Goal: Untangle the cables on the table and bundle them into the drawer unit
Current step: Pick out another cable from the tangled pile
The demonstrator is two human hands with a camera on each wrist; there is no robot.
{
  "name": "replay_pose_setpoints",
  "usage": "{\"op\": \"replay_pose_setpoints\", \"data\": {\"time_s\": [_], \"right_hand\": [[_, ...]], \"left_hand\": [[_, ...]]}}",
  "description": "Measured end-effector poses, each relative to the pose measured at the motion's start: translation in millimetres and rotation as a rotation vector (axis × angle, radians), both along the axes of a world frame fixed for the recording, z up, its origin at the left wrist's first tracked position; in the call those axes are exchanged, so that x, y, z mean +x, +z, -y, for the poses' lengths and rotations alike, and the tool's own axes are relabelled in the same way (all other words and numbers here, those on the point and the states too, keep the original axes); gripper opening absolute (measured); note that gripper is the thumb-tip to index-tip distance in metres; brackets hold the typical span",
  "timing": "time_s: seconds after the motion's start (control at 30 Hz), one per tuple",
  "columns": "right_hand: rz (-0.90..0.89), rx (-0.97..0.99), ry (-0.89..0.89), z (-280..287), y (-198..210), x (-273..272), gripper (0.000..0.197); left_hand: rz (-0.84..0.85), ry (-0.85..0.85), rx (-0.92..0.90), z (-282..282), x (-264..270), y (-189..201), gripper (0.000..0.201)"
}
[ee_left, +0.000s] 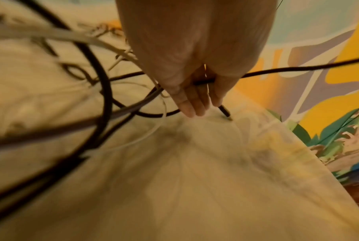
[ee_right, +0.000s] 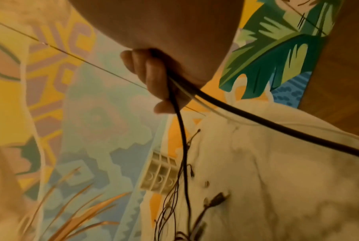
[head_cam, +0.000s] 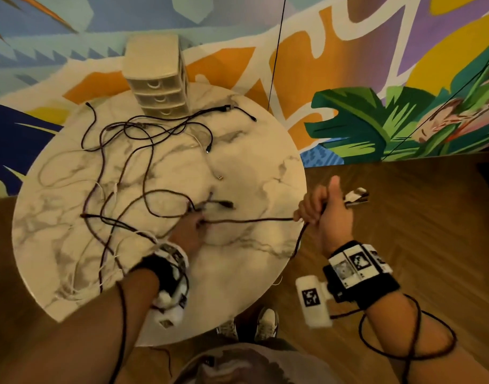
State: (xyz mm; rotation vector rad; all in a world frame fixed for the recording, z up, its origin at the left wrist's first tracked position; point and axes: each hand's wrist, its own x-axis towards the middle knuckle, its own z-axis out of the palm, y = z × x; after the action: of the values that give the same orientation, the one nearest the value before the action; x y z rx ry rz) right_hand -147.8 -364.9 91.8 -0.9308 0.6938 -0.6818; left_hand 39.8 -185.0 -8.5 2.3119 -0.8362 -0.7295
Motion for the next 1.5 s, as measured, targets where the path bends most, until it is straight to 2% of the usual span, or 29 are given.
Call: {"op": "replay_pose_setpoints", "data": {"time_s": [0.07, 0.13, 0.2, 0.27, 0.3, 0.33, 0.4, 0.47, 0.57, 0.6, 0.8, 0.87, 0.97, 1.03, 1.1, 1.17, 1.27, 1.33, 1.4, 1.5], "right_hand": [[0.012, -0.050, -0.078, 10, 6, -3, 0.064], [0.004, -0.110, -0.127, 13, 7, -4, 0.062], [-0.010, -0.177, -0.156, 12, 6, -5, 0.061], [-0.049, -0.212, -0.172, 12, 5, -7, 0.058], [-0.070, -0.218, -0.175, 12, 3, -9, 0.058], [-0.083, -0.219, -0.169, 12, 2, -11, 0.057], [-0.100, -0.214, -0.149, 10, -2, -14, 0.057], [-0.127, -0.207, -0.143, 9, -8, -16, 0.057], [-0.158, -0.189, -0.131, 6, -15, -17, 0.059], [-0.158, -0.185, -0.122, 5, -17, -16, 0.061], [-0.181, -0.171, -0.092, -1, -19, -12, 0.056], [-0.173, -0.130, -0.088, -2, -22, -7, 0.055], [-0.170, -0.118, -0.072, -6, -28, 3, 0.055], [-0.159, -0.119, -0.044, -9, -30, 11, 0.055], [-0.161, -0.116, -0.021, -9, -30, 16, 0.055], [-0.167, -0.106, -0.007, -7, -30, 17, 0.055], [-0.213, -0.138, 0.059, -5, -38, 16, 0.060], [-0.325, -0.202, 0.157, -9, -44, 17, 0.063], [-0.418, -0.253, 0.282, -17, -47, 26, 0.061], [-0.520, -0.321, 0.442, -27, -47, 48, 0.057]], "left_hand": [[0.154, 0.008, -0.071, 19, 33, 21, 0.015], [0.232, -0.009, -0.141, 38, 45, 32, 0.012], [0.216, -0.112, -0.077, 43, 35, 28, 0.022], [0.186, -0.282, -0.037, 34, 14, 2, 0.045], [0.191, -0.341, -0.044, 30, 3, -7, 0.048], [0.173, -0.362, -0.045, 28, -7, -7, 0.041], [0.151, -0.289, -0.111, 25, -20, 1, 0.024], [0.182, -0.117, -0.170, 22, -21, 9, 0.012], [0.158, 0.253, -0.160, 7, 4, 12, 0.009], [0.144, 0.325, -0.146, 0, 15, 13, 0.011], [0.130, 0.354, -0.064, -25, 47, 23, 0.019], [0.159, 0.321, -0.028, -31, 48, 25, 0.020], [0.176, 0.035, 0.078, -16, 28, 22, 0.022], [0.137, -0.126, 0.171, 1, 9, 6, 0.018], [0.064, -0.134, 0.259, 10, -2, -11, 0.026], [0.053, -0.058, 0.282, 15, -4, -17, 0.020], [0.132, -0.001, 0.207, 26, -3, -3, 0.015], [0.233, 0.017, 0.082, 37, -5, 17, 0.018], [0.247, 0.031, -0.073, 49, -13, 37, 0.023], [0.265, -0.076, -0.172, 59, -36, 56, 0.019]]}}
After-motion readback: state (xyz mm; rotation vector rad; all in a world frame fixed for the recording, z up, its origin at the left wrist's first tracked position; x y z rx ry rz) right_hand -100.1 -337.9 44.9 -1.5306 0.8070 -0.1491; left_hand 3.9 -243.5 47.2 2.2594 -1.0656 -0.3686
